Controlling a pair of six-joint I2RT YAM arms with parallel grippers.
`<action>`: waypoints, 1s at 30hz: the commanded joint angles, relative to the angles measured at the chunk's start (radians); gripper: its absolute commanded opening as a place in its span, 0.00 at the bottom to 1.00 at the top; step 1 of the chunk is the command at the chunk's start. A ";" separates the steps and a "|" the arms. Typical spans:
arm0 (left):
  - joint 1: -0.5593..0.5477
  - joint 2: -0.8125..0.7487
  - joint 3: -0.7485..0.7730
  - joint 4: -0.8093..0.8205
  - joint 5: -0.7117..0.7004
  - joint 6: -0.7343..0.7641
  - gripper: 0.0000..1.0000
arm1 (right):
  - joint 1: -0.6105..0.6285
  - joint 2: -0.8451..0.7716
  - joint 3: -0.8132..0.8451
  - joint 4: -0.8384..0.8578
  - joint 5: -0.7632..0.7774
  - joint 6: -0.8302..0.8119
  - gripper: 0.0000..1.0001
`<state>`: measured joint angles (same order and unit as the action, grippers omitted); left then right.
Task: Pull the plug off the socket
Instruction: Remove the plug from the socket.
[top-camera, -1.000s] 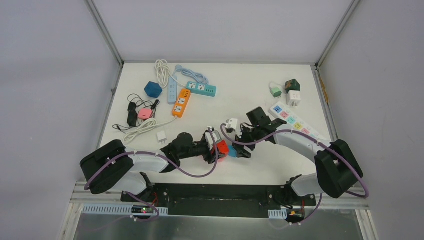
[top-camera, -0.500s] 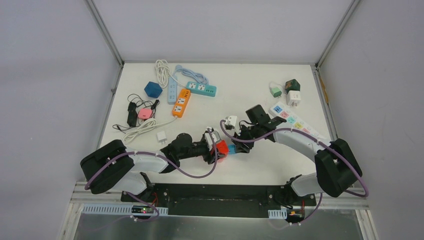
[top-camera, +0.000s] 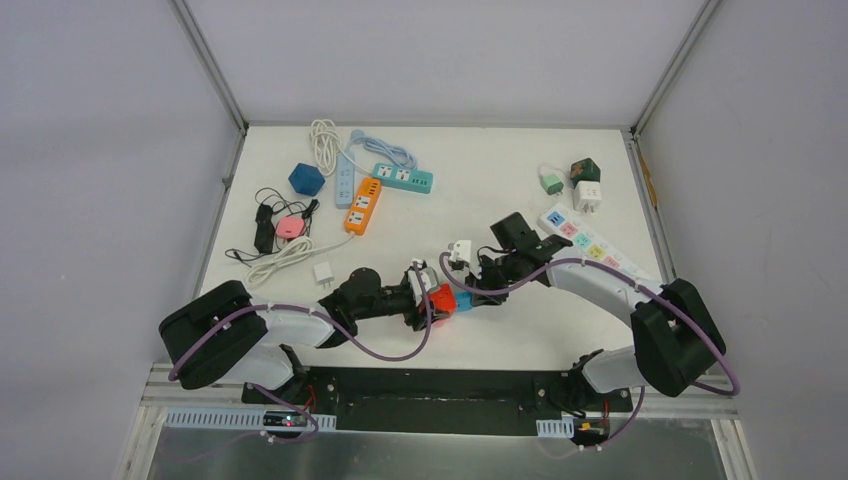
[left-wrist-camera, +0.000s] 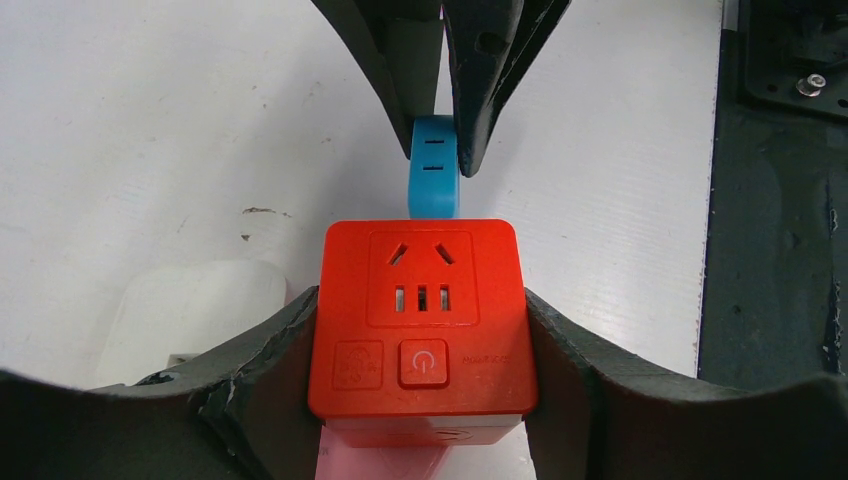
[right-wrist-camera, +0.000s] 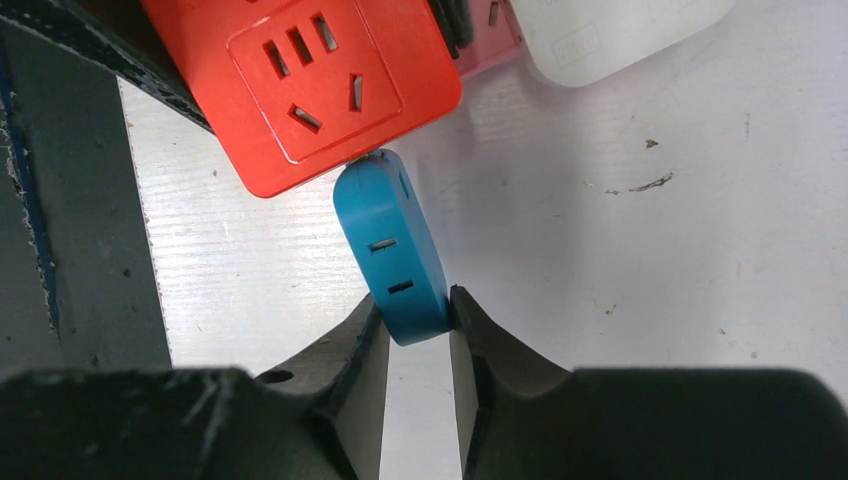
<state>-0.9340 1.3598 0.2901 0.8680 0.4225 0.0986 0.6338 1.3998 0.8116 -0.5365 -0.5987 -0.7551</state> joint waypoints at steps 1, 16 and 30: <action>0.000 -0.014 -0.012 0.034 0.083 0.030 0.00 | 0.021 -0.016 0.009 0.056 -0.052 -0.009 0.23; 0.000 -0.004 -0.027 0.085 0.071 0.016 0.00 | 0.066 0.002 0.022 -0.008 -0.096 -0.090 0.11; 0.000 -0.018 0.002 -0.021 0.077 0.041 0.00 | 0.070 -0.051 0.126 -0.220 -0.096 -0.165 0.00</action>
<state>-0.9352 1.3407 0.2634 0.8986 0.4747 0.1043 0.6941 1.3922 0.8536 -0.6590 -0.6479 -0.8845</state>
